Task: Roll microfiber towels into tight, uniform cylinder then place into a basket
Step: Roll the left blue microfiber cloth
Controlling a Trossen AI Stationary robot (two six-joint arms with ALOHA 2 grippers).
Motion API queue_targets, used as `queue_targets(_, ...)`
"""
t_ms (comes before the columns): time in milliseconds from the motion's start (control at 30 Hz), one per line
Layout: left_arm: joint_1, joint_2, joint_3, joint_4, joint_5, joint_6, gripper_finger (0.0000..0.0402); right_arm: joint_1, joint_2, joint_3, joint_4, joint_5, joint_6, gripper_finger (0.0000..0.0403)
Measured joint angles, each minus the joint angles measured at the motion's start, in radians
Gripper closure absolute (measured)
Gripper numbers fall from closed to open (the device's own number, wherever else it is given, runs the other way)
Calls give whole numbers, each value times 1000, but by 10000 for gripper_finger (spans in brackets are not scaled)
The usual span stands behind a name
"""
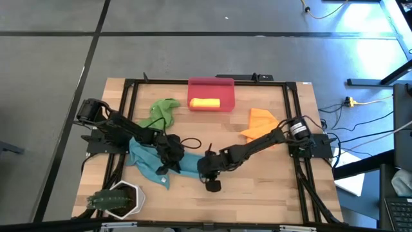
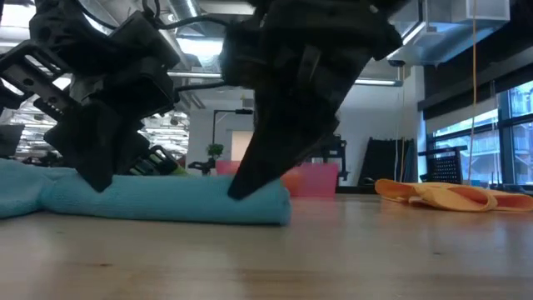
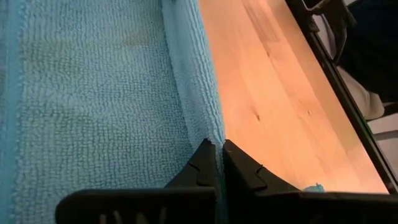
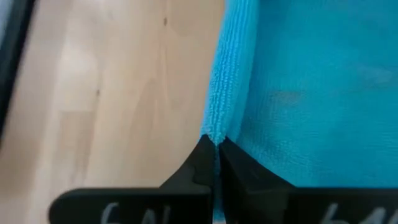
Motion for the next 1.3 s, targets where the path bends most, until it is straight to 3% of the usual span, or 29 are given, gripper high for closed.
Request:
queue_targets(300,48,0,6,2,-3,26,401,-74,-79,-290,383,-37,180,397)
queue_targets(433,71,1,30,-15,-1,55,397,-87,-75,-347,458,-38,239,397)
queue_targets(600,86,2,82,-75,7,115,361,-87,-75,-355,460,-36,265,397)
queue_targets(833,99,2,228,-383,-165,232,306,-92,-75,-355,448,-21,281,397)
queue_targets(1033,99,2,373,-645,-309,293,284,-93,-75,-355,445,-11,282,396)
queue_targets(1200,65,2,452,-711,-333,303,283,-97,-75,-355,432,-3,303,392)
queue_targets(1300,-4,2,471,-708,-420,338,285,-100,-75,-354,423,10,307,391)
